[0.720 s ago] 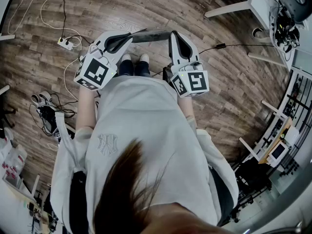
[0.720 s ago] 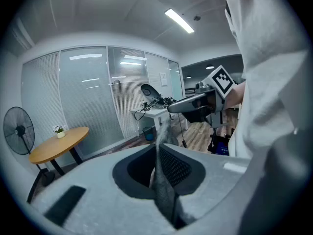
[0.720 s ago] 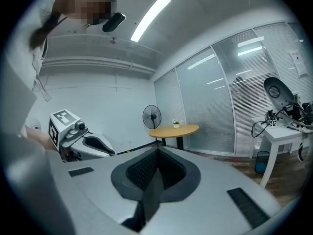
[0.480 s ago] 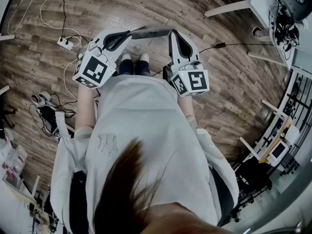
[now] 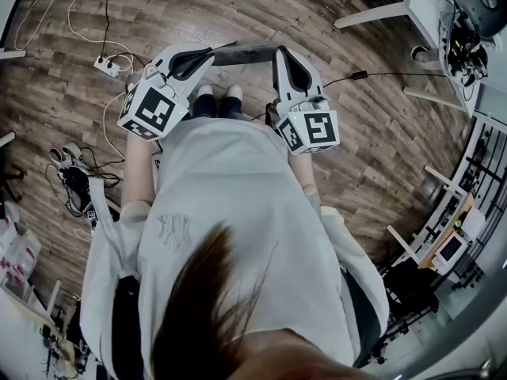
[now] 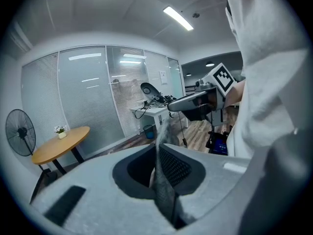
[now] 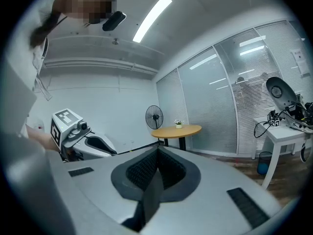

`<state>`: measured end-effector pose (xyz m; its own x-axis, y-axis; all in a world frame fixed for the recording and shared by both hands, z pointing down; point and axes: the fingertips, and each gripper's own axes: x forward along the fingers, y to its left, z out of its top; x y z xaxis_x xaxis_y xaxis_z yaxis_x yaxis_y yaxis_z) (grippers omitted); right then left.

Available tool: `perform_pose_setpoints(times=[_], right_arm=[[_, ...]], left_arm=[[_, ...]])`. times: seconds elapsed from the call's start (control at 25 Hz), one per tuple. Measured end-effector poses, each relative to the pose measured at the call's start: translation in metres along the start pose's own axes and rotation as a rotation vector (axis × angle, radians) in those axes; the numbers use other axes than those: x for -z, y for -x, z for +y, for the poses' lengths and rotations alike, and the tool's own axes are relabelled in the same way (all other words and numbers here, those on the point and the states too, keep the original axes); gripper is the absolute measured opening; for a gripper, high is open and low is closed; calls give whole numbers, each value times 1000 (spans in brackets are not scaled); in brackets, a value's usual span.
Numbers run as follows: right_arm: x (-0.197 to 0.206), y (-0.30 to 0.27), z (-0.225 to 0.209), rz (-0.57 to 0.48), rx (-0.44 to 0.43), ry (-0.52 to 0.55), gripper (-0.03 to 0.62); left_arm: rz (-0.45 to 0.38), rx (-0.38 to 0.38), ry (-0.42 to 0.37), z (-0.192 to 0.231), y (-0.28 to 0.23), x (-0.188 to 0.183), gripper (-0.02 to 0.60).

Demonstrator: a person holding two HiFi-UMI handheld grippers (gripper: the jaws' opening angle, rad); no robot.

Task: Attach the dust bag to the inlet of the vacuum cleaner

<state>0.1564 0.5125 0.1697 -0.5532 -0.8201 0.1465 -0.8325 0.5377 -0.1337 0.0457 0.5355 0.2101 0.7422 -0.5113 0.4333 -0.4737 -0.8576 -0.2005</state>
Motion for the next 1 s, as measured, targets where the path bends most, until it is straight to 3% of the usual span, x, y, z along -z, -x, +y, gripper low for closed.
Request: perform_pose_setpoints(times=[0.64, 1.0], right_arm=[[-1, 16, -59, -39, -57, -33, 3], [0, -8, -78, -31, -60, -65, 3]], left_arm=[[20, -163, 51, -8, -34, -19, 38], [41, -148, 71, 10, -56, -14, 38]])
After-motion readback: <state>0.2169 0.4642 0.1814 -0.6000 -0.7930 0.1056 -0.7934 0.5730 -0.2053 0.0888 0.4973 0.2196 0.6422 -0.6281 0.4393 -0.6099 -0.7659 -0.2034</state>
